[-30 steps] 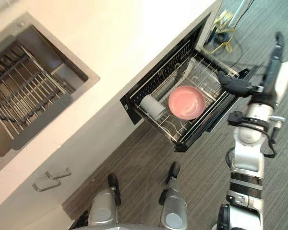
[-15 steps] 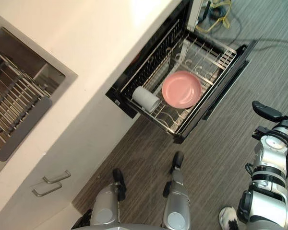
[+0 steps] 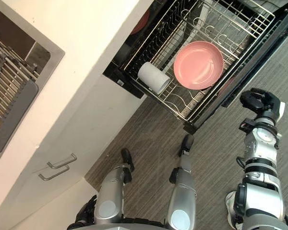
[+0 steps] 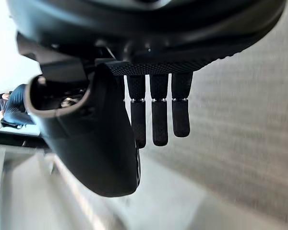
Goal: Walk over to the sink, pick up the cup, carry it to the dishwasher, place the cup inside the dishwasher, then close the dishwasher door
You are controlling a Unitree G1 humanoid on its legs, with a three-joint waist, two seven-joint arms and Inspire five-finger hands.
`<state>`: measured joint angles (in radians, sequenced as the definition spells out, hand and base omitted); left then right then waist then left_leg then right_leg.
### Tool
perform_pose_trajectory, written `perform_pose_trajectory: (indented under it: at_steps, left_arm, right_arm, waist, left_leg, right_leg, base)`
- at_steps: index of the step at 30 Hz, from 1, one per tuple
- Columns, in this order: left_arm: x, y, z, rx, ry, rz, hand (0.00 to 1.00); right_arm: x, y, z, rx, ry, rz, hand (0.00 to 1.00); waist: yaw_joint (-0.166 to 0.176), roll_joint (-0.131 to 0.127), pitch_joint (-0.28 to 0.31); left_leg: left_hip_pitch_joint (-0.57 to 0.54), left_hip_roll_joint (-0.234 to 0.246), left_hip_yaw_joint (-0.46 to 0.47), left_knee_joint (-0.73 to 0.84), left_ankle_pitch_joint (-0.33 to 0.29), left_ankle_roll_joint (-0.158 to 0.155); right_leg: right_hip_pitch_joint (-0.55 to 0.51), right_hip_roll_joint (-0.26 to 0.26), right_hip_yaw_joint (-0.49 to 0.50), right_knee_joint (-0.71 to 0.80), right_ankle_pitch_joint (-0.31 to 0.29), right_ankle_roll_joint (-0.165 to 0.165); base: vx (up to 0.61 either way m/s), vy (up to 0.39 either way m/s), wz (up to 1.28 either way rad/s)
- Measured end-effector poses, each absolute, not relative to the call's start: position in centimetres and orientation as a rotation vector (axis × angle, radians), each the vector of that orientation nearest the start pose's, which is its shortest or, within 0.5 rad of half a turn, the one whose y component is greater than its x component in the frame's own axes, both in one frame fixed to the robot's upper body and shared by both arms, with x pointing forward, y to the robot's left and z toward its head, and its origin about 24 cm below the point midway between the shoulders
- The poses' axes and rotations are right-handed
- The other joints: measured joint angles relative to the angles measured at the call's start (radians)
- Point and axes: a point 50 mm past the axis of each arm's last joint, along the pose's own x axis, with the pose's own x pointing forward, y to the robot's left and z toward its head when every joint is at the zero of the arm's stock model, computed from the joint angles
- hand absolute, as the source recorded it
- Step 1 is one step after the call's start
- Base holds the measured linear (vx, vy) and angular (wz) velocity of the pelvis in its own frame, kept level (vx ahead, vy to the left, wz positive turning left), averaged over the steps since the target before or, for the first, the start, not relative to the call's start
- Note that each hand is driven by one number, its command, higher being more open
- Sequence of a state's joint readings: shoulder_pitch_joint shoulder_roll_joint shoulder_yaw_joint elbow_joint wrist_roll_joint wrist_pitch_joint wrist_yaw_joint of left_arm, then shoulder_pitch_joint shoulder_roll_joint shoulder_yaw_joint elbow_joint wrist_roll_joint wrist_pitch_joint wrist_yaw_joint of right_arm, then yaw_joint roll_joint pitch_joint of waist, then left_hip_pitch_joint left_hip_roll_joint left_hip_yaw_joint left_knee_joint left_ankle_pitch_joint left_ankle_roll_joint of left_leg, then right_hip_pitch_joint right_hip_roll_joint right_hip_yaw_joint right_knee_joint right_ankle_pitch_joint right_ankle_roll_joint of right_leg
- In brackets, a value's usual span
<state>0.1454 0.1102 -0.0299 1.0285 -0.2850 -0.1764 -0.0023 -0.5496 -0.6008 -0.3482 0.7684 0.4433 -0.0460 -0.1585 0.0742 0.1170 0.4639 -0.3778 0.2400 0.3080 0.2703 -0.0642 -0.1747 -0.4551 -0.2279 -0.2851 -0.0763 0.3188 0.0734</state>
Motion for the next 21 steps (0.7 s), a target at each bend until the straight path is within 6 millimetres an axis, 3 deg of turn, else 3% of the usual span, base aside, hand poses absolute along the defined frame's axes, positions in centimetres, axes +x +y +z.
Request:
perform_pose_trajectory:
  at_steps: [10,16,21]
  left_arm:
    - [8.9,18.4,-15.8,-0.161,0.962,0.206,1.00]
    - [8.2,17.1,-15.9,-0.216,0.951,0.203,1.00]
    - [7.5,16.3,-15.9,-0.303,0.931,0.235,1.00]
  right_arm:
    - [31.4,-34.9,10.6,0.535,-0.227,-0.563,0.00]
    - [32.1,-33.8,12.5,0.551,-0.330,-0.476,0.00]
    - [34.0,-32.6,15.9,0.487,-0.388,-0.390,0.00]
  waist:
    - [-0.004,0.054,0.020]
    - [0.006,0.101,0.019]
    - [0.012,0.124,0.009]
  left_leg:
    - [0.029,-0.074,-0.061,-0.124,0.085,0.019]
    - [0.063,-0.114,-0.128,-0.244,0.168,0.024]
    - [0.083,-0.160,-0.191,-0.303,0.218,0.040]
  right_leg:
    - [0.000,-0.072,-0.054,0.069,-0.030,0.016]
    - [0.001,-0.123,-0.113,0.152,-0.075,0.021]
    - [0.001,-0.195,-0.154,0.252,-0.121,0.039]
  base:
    - [-0.04,0.083,0.25]
    - [-0.03,0.023,0.36]
    - [-0.03,0.018,0.40]
